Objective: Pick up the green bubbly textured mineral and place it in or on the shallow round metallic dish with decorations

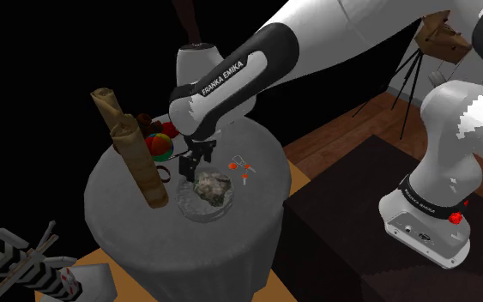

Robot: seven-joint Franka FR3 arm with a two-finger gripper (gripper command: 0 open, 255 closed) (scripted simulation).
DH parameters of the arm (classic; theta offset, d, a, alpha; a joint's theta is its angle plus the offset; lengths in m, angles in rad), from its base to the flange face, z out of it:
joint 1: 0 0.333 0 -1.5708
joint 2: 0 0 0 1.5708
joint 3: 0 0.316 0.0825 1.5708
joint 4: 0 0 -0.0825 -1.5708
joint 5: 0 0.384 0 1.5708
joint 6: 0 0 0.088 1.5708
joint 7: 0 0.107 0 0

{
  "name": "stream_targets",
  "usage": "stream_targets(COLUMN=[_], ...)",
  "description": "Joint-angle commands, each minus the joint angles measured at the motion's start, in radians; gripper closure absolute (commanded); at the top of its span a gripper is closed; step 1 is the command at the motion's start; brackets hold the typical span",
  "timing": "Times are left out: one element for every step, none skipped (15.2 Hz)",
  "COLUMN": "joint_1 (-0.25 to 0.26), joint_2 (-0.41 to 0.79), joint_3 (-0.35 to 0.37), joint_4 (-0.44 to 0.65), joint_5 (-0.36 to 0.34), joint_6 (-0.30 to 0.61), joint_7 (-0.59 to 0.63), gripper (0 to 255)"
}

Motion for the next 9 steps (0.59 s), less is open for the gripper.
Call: stream_targets(joint_1=[-0.176,-0.178,-0.18,-0.182,-0.184,-0.185,-0.187,-0.189,-0.19], joint_2=[0.085,0.094,0.104,0.113,0.123,0.132,0.142,0.151,0.157], joint_3=[0.091,0.097,0.104,0.11,0.116,0.123,0.129,0.135,0.139], joint_4=[0.126,0.127,0.129,0.13,0.132,0.135,0.137,0.14,0.141], joint_5=[0.194,0.202,0.211,0.219,0.228,0.236,0.245,0.253,0.258], joint_6=[-0.169,-0.162,-0.156,-0.149,-0.143,-0.137,-0.131,-0.125,-0.121], joint_7=[0.004,-0.001,-0.005,-0.009,-0.013,-0.017,-0.021,-0.025,-0.027], gripper=[0,0,0,0,0,0,0,0,0])
